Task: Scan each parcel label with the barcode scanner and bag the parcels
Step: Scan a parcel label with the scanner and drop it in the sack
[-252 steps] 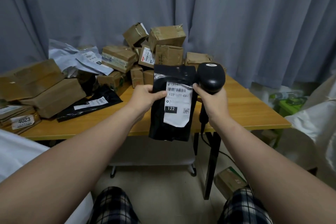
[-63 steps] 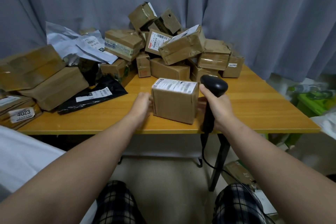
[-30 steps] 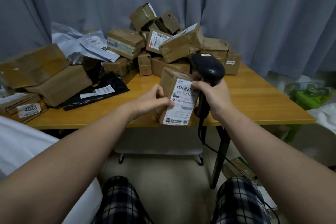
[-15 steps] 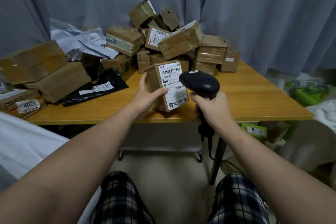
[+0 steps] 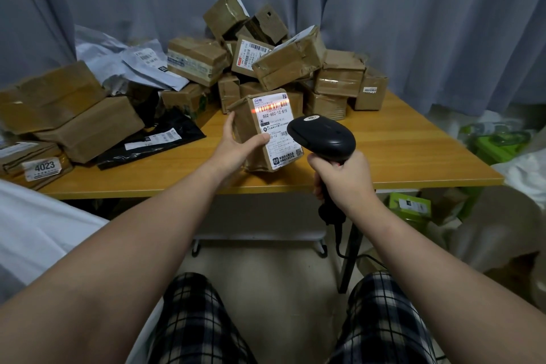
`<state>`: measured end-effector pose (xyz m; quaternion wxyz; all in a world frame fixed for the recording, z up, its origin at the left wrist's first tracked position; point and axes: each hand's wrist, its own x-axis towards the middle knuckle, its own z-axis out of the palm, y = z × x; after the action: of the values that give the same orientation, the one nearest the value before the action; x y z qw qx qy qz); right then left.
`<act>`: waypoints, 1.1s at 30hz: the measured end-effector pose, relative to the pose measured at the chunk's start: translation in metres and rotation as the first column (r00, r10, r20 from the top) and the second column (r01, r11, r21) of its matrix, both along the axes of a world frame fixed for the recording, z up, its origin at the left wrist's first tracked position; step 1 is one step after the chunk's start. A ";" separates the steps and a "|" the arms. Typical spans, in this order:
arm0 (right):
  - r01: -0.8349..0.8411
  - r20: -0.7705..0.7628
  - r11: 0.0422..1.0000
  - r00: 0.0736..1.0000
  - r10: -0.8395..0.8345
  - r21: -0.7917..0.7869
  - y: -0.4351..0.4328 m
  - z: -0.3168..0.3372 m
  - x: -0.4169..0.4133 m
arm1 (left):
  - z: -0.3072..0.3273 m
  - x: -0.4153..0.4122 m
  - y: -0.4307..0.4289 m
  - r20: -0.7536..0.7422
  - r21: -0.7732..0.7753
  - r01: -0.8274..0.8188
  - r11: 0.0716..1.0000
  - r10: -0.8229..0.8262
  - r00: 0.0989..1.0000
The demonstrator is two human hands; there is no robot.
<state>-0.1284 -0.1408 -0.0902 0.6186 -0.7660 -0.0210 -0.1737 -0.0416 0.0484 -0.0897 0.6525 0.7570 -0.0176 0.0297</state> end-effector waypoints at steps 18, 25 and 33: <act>-0.024 0.008 0.998 1.000 0.023 0.057 0.003 -0.010 -0.008 | 0.002 -0.001 -0.003 -0.012 -0.015 -0.001 1.000 0.001 1.000; -0.053 0.037 0.992 0.998 0.049 0.112 0.007 -0.008 -0.006 | -0.005 -0.001 -0.004 0.047 -0.029 -0.002 1.000 0.003 0.999; -0.068 0.051 0.990 0.997 0.062 0.124 0.019 -0.001 0.001 | -0.006 -0.006 0.008 0.112 -0.128 -0.032 0.991 0.046 0.993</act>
<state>-0.1271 -0.1214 -0.0907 0.6703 -0.7201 -0.0495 -0.1722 -0.0476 0.0566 -0.0960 0.6962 0.7116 -0.0383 0.0867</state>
